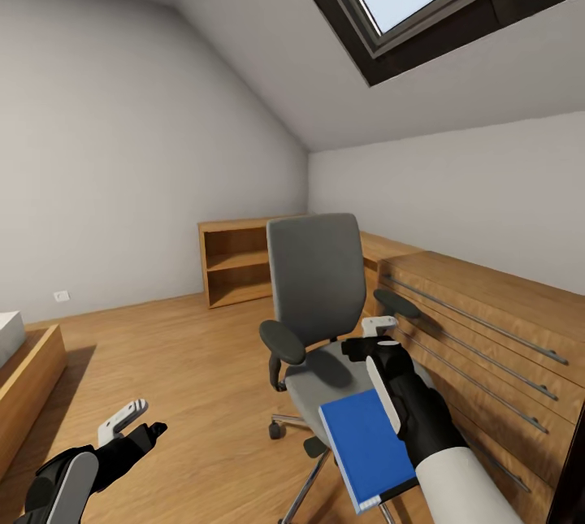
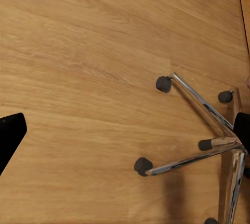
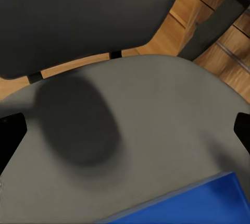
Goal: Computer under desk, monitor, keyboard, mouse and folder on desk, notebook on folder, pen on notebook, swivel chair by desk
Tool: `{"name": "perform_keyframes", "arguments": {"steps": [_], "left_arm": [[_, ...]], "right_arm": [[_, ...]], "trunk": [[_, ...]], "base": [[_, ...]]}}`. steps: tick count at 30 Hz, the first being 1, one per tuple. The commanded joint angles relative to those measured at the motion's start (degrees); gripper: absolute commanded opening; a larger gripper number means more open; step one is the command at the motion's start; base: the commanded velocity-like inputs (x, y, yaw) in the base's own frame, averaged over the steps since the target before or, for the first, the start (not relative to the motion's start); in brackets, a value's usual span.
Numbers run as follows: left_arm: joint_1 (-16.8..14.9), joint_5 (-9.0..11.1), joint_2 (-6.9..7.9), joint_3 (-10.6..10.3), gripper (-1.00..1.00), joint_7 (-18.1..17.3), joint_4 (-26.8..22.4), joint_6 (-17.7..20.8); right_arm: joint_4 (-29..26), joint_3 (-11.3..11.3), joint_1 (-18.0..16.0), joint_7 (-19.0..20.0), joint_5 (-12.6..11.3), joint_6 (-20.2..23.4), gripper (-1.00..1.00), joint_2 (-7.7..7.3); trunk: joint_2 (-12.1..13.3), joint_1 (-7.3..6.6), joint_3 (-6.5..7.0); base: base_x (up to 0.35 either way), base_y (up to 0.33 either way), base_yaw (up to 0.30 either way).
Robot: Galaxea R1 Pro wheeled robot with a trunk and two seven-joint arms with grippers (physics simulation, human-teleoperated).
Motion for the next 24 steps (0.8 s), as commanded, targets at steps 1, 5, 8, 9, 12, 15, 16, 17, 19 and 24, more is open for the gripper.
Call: {"name": "perform_keyframes", "arguments": {"steps": [1, 5, 8, 9, 12, 15, 16, 17, 19, 24], "left_arm": [[-0.04, 0.6, 0.01, 0.02, 1.0, 0.49, -0.06, 0.18], [-0.04, 0.56, 0.01, 0.1, 1.0, 0.48, -0.06, 0.18], [-0.04, 0.55, 0.02, 0.11, 1.0, 0.48, -0.06, 0.18], [-0.04, 0.54, 0.04, 0.11, 1.0, 0.48, -0.06, 0.18], [-0.04, 0.52, 0.07, 0.12, 1.0, 0.48, -0.06, 0.18], [-0.04, 0.5, 0.08, 0.12, 1.0, 0.48, -0.06, 0.18], [-0.04, 0.48, 0.07, 0.12, 1.0, 0.48, -0.06, 0.18], [-0.04, 0.47, 0.06, 0.12, 1.0, 0.48, -0.06, 0.18], [-0.04, 0.44, 0.04, 0.12, 1.0, 0.48, -0.06, 0.18], [-0.04, 0.42, 0.01, 0.1, 1.0, 0.48, -0.06, 0.18]], "right_arm": [[-0.08, 0.08, -0.04, -0.21, 0.11, 0.29, 1.0, 0.05], [-0.22, -0.06, -0.04, -0.16, 0.18, 0.13, 1.0, 0.24], [-0.24, -0.09, -0.04, -0.16, 0.19, 0.12, 1.0, 0.25], [-0.24, -0.1, -0.04, -0.16, 0.19, 0.1, 1.0, 0.24], [-0.25, -0.13, -0.04, -0.2, 0.2, 0.06, 1.0, 0.22], [-0.25, -0.15, -0.04, -0.22, 0.2, 0.04, 1.0, 0.21], [-0.25, -0.16, -0.04, -0.23, 0.2, 0.04, 1.0, 0.19], [-0.25, -0.16, -0.04, -0.23, 0.2, 0.03, 1.0, 0.19], [-0.26, -0.16, -0.04, -0.24, 0.2, 0.03, 1.0, 0.2], [-0.26, -0.17, -0.04, -0.24, 0.2, 0.03, 1.0, 0.13]], "trunk": [[-0.03, -0.01, -0.07], [-0.03, -0.01, -0.07], [-0.03, -0.01, -0.01], [-0.03, -0.01, 0.03], [-0.03, -0.01, 0.17], [-0.03, -0.01, 0.33], [-0.03, -0.01, 0.4], [-0.03, -0.01, 0.46], [-0.03, -0.01, 0.58], [-0.03, -0.01, 0.89]], "base": [[0.0, 0.0, 0.0], [-0.002, 0.015, -0.001], [-0.042, 0.105, -0.044], [-0.09, 0.145, -0.089], [-0.135, 0.177, -0.121], [-0.181, 0.208, -0.162], [-0.207, 0.225, -0.19], [-0.212, 0.229, -0.196], [-0.223, 0.235, -0.21], [-0.229, 0.242, -0.229]]}}
